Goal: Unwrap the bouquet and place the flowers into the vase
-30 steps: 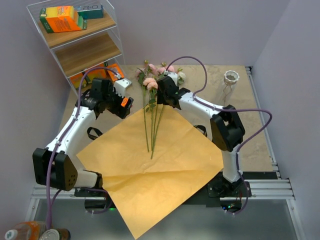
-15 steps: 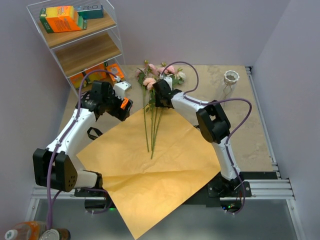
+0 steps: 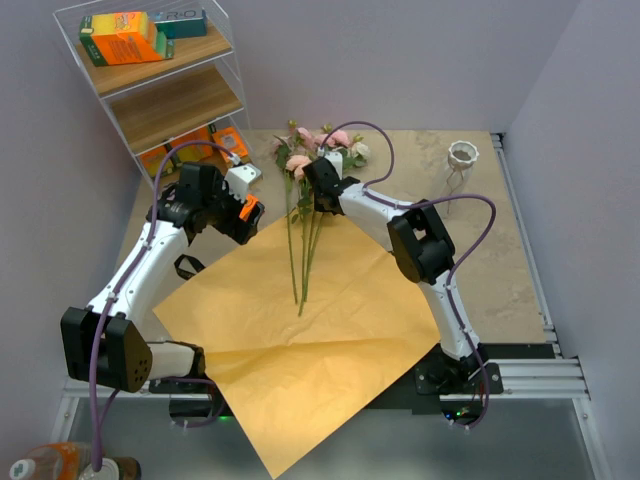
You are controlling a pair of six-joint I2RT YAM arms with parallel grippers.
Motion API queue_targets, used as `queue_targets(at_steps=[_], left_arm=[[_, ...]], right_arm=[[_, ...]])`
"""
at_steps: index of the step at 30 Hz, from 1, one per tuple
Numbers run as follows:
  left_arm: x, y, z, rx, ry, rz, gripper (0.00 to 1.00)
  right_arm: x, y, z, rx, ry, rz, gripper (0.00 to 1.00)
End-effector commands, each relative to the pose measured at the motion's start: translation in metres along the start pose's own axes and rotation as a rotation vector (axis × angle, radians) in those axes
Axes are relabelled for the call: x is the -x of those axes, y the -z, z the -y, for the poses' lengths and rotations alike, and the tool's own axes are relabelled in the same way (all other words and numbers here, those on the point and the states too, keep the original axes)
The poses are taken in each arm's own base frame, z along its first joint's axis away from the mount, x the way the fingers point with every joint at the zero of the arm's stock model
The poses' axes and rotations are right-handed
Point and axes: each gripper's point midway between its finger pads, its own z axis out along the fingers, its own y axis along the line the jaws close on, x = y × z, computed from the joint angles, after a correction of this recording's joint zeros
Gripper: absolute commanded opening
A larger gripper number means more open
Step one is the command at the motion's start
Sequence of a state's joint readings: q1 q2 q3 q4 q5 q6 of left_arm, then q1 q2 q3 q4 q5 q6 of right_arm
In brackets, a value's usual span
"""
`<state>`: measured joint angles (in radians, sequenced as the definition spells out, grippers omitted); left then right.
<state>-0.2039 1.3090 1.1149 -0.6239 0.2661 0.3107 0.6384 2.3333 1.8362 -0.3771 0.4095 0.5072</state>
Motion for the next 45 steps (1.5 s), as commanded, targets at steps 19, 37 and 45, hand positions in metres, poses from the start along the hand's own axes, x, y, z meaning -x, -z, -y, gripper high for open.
queue_targets(at_steps=[19, 37, 45], left_arm=[[0.009, 0.012, -0.008, 0.026, -0.081, 0.012, 0.99], [0.012, 0.016, -0.008, 0.019, -0.125, 0.053, 0.99], [0.013, 0.018, -0.008, 0.003, -0.166, 0.054, 0.99]], right_arm=[[0.172, 0.178, 0.053, 0.000, -0.147, 0.463, 0.00], [0.351, 0.508, 0.227, -0.466, -0.195, 1.598, 0.00], [0.366, 0.531, 0.309, -0.650, -0.280, 1.726, 0.00]])
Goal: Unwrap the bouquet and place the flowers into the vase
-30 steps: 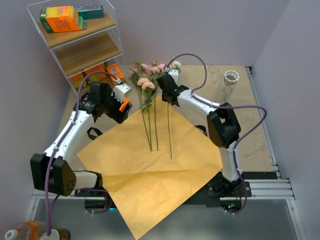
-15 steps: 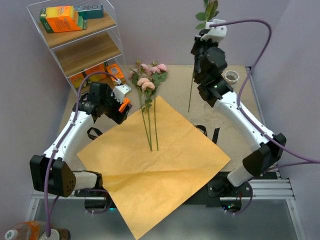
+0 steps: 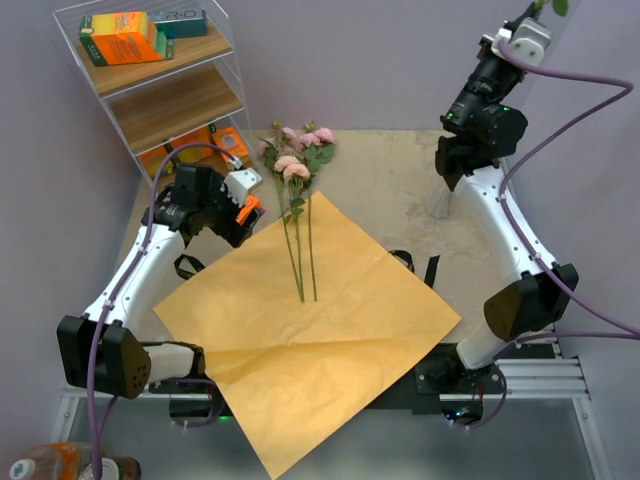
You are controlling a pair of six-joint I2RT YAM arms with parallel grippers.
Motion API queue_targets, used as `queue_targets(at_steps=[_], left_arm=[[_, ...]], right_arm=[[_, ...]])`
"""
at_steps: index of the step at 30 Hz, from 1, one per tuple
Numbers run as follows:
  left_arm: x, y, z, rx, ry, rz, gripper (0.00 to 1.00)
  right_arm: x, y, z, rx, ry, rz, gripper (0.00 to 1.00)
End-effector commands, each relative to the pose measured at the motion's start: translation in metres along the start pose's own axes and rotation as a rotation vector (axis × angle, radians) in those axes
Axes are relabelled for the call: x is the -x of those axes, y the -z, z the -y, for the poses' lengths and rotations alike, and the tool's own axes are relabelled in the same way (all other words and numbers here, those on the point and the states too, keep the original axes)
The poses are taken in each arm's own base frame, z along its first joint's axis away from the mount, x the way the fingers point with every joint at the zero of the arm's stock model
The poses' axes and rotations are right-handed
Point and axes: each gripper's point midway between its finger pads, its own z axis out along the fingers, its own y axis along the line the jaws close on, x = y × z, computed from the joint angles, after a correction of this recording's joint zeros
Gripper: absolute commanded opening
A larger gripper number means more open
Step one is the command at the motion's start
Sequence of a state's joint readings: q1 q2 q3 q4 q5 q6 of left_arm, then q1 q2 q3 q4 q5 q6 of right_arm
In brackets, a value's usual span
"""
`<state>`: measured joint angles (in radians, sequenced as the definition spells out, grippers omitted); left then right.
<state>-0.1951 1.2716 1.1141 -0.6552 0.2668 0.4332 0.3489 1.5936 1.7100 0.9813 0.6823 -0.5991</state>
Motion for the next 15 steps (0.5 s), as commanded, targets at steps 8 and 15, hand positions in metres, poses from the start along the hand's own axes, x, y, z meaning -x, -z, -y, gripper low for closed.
queue_targets(at_steps=[8, 15], left_arm=[[0.021, 0.013, -0.012, -0.004, -0.072, 0.053, 0.99], [0.019, 0.011, -0.011, -0.017, -0.061, 0.044, 0.99]], right_arm=[[-0.002, -0.033, 0.056, -0.169, -0.029, 0.125, 0.00], [-0.033, -0.023, 0.051, -0.158, 0.003, 0.090, 0.00]])
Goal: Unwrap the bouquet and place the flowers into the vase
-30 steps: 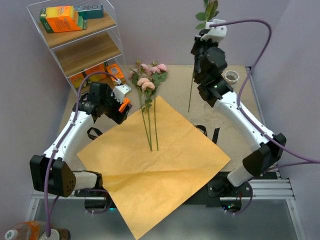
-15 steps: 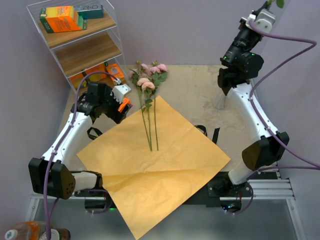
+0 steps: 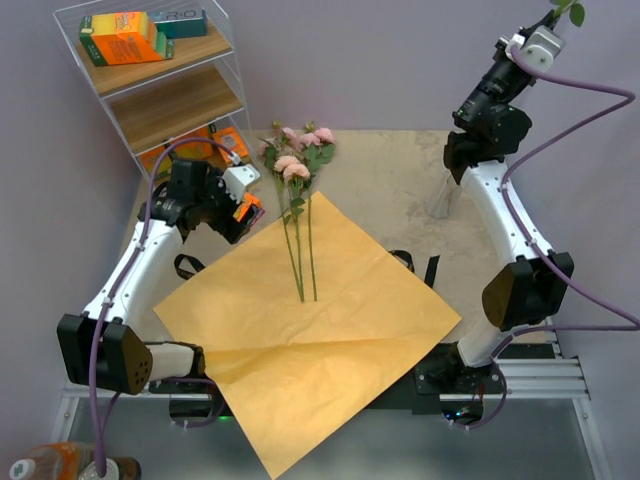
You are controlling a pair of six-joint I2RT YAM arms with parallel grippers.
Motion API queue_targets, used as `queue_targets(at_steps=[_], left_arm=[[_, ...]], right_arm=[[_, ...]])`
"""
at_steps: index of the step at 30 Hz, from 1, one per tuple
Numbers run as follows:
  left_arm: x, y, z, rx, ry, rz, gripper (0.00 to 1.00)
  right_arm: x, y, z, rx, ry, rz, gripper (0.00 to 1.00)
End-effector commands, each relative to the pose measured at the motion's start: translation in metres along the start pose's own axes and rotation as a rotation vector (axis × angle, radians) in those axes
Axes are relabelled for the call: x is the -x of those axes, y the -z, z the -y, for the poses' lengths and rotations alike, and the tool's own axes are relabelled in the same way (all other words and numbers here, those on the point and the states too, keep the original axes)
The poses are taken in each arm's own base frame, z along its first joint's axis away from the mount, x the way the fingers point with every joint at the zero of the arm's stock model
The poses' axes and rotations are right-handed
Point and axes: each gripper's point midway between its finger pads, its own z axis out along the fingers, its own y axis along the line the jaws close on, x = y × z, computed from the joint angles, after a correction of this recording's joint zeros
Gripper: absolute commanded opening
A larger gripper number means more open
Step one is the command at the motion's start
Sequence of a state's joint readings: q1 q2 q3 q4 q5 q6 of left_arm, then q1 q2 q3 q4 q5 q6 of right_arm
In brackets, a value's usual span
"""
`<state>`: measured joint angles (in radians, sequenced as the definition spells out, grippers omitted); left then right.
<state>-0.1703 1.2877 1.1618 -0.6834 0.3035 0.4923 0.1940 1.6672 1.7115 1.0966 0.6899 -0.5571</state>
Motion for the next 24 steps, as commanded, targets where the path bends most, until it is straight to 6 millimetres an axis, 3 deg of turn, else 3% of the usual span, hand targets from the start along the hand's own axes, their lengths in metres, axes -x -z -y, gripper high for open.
queue_targets(at_steps=[1, 12, 20, 24], left_arm=[[0.010, 0.007, -0.004, -0.001, -0.019, 0.026, 0.99], [0.012, 0.015, -0.005, 0.007, -0.020, 0.042, 0.99], [0.006, 0.015, -0.008, -0.006, 0.034, 0.048, 0.99], [0.017, 0.024, -0.009, 0.005, 0.028, 0.083, 0.99]], right_arm=[[-0.006, 0.005, 0.006, -0.028, -0.027, 0.018, 0.00], [-0.052, 0.032, 0.012, -0.017, 0.047, -0.109, 0.00], [-0.098, 0.072, 0.020, 0.050, 0.098, -0.341, 0.00], [-0.127, 0.092, 0.019, 0.074, 0.119, -0.492, 0.22]])
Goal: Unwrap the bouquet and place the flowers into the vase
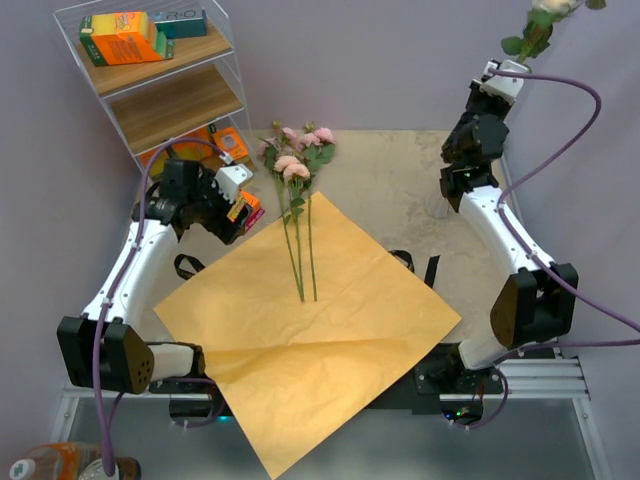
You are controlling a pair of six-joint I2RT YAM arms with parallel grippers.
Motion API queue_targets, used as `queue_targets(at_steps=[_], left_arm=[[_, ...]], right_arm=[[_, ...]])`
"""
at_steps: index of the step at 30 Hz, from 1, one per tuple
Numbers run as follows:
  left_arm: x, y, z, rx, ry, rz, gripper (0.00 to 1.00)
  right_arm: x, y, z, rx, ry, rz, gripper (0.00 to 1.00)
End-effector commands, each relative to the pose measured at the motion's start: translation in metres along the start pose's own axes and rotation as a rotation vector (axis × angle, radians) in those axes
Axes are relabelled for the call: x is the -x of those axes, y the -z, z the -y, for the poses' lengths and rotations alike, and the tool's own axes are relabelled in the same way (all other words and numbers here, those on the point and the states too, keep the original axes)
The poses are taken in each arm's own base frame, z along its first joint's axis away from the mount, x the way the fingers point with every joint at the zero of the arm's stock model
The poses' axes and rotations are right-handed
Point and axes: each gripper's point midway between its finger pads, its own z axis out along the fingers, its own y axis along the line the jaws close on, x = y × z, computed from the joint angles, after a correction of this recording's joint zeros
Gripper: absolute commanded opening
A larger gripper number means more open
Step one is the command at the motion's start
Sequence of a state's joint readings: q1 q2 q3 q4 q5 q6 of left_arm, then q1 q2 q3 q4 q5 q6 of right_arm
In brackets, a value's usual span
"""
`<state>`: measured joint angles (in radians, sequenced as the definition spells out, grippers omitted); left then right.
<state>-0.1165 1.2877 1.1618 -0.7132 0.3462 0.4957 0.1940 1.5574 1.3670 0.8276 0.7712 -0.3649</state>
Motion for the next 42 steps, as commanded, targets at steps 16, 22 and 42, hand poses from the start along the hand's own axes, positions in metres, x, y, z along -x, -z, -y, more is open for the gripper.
queue_targets(at_steps=[16, 22, 42], left_arm=[[0.039, 0.042, 0.000, 0.019, 0.042, 0.134, 0.99], [0.044, 0.045, -0.003, 0.029, 0.093, 0.123, 0.99], [0.042, 0.049, -0.005, 0.069, 0.135, 0.132, 0.99]], right_arm=[[-0.097, 0.134, -0.013, 0.196, -0.050, -0.532, 0.54], [-0.104, 0.179, -0.035, 0.297, -0.029, -0.585, 0.61], [-0.087, 0.299, -0.135, 0.578, 0.307, -0.509, 0.86]])
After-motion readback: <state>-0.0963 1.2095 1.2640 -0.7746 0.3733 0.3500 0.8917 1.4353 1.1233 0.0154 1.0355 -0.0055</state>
